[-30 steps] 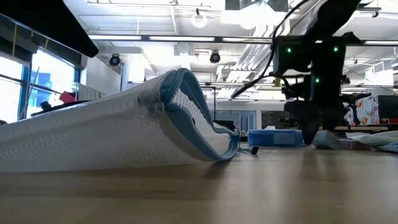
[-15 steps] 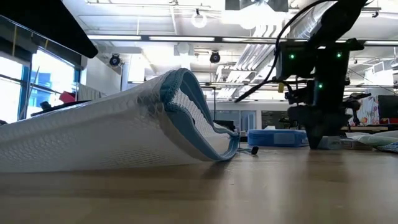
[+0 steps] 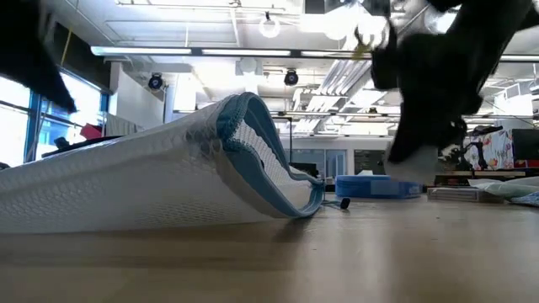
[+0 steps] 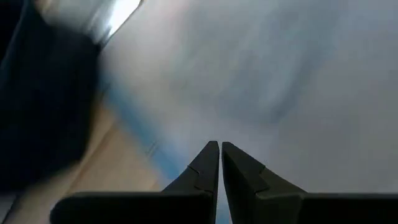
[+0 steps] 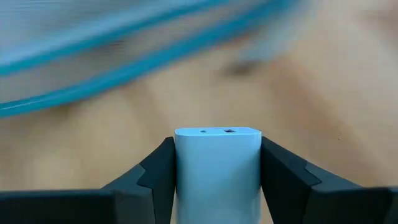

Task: Unpack backpack
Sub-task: Put the white charger adapter into the transparent zip bag

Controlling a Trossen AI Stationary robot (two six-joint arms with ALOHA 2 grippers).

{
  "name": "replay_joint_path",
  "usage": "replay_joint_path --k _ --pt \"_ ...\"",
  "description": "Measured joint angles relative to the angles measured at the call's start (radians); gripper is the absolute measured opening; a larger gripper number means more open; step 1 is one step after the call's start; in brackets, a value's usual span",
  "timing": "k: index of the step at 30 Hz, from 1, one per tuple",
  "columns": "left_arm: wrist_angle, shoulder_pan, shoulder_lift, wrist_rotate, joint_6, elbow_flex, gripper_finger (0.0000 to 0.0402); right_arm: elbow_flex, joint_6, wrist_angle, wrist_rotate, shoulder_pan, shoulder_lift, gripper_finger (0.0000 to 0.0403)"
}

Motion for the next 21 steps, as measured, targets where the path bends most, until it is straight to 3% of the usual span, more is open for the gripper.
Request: replay_joint_path --k 4,10,15,21 --pt "-0.071 -0.005 -0.001 0.129 -0.142 -0.037 0.0000 0.169 -0.085 0.001 -0.034 0.045 0.152 0.0163" --pt "0.198 -0.016 0.000 0.195 -0.133 -0.162 0.0000 0.484 -0.277 -0.082 -0.110 0.026 0.397 0.0163" --pt "0.433 -0.040 -0.002 0.072 -0.138 -0.278 0.0000 0.728 -0.398 -0.187 -0.116 0.008 0.544 0.0163" --pt "0.607 -0.054 -0.001 -0.095 -0.112 -0.358 0.0000 0.922 -0.475 -0.185 -0.161 0.001 0.660 0.0163"
